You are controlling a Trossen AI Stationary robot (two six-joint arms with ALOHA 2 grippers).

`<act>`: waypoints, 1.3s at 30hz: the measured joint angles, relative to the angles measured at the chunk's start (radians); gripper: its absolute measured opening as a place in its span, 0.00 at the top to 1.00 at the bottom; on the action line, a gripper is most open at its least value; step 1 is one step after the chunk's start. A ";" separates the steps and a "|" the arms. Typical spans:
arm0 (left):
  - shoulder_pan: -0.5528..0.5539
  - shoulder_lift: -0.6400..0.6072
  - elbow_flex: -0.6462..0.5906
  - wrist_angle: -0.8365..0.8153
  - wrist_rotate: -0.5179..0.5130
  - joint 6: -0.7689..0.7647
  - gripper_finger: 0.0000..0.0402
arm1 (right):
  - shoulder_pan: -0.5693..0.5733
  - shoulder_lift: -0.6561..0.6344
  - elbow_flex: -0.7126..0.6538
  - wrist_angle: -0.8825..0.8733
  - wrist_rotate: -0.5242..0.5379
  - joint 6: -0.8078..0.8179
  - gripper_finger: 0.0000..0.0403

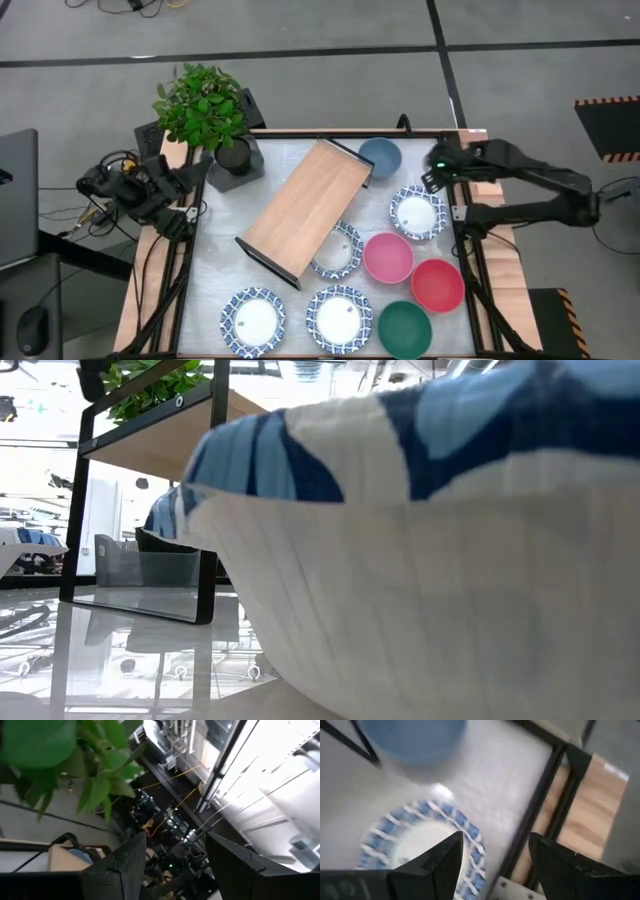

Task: Place and stack bowls onto a shelf
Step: Put the top right white patterned bowl on the shelf

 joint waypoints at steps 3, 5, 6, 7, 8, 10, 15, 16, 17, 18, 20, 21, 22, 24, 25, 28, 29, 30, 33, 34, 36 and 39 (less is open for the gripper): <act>0.000 0.000 0.000 -0.034 -0.030 -0.036 0.53 | -0.051 0.066 -0.070 0.040 -0.040 -0.046 0.37; 0.000 0.000 0.000 -0.049 -0.031 -0.045 0.53 | -0.087 0.097 -0.124 0.086 -0.097 -0.085 0.37; 0.000 0.000 0.000 -0.056 -0.031 -0.046 0.53 | -0.105 0.107 -0.152 0.117 -0.117 -0.105 0.37; 0.000 0.000 0.000 -0.063 -0.031 -0.049 0.53 | -0.121 0.115 -0.178 0.146 -0.137 -0.120 0.37; 0.000 0.000 0.000 -0.073 -0.031 -0.055 0.53 | -0.135 0.121 -0.203 0.174 -0.155 -0.137 0.37; 0.000 0.000 0.000 -0.083 -0.031 -0.065 0.53 | -0.166 0.133 -0.253 0.212 -0.175 -0.165 0.37; 0.000 0.000 0.000 -0.102 -0.029 -0.075 0.53 | -0.266 0.135 -0.344 0.242 -0.206 -0.206 0.37; 0.000 0.000 0.000 -0.106 -0.029 -0.077 0.53 | -0.286 0.134 -0.344 0.256 -0.240 -0.223 0.37; 0.000 0.000 0.000 -0.109 -0.029 -0.081 0.53 | -0.304 0.130 -0.341 0.271 -0.259 -0.240 0.37; 0.000 0.000 0.000 -0.111 -0.030 -0.082 0.53 | -0.317 0.126 -0.338 0.283 -0.269 -0.249 0.37; 0.000 0.000 0.000 -0.120 -0.032 -0.082 0.53 | -0.335 0.126 -0.338 0.289 -0.271 -0.253 0.37; 0.000 0.000 0.000 -0.125 -0.032 -0.083 0.53 | -0.341 0.129 -0.338 0.282 -0.272 -0.252 0.37; 0.000 0.000 0.000 -0.130 -0.033 -0.087 0.53 | -0.348 0.130 -0.339 0.277 -0.275 -0.253 0.37; 0.000 0.000 0.000 -0.138 -0.032 -0.098 0.53 | -0.357 0.134 -0.339 0.282 -0.297 -0.252 0.37; 0.000 0.000 0.000 -0.144 -0.031 -0.106 0.53 | -0.361 0.135 -0.342 0.286 -0.307 -0.252 0.37; 0.000 0.000 0.000 -0.170 -0.031 -0.125 0.53 | -0.363 0.147 -0.356 0.294 -0.327 -0.252 0.37; 0.000 0.000 0.000 -0.176 -0.031 -0.130 0.53 | -0.363 0.156 -0.358 0.292 -0.329 -0.252 0.37; 0.000 -0.001 0.000 -0.183 -0.031 -0.138 0.53 | -0.363 0.165 -0.359 0.291 -0.331 -0.252 0.37; 0.000 -0.001 0.000 -0.206 -0.031 -0.158 0.53 | -0.363 0.200 -0.359 0.297 -0.334 -0.253 0.37; 0.000 0.000 0.000 -0.211 -0.031 -0.162 0.53 | -0.363 0.215 -0.359 0.299 -0.334 -0.253 0.37; 0.000 0.000 0.000 -0.212 -0.031 -0.164 0.53 | -0.363 0.244 -0.359 0.298 -0.334 -0.253 0.37; 0.000 0.000 0.000 -0.214 -0.031 -0.164 0.53 | -0.363 0.287 -0.359 0.296 -0.334 -0.252 0.37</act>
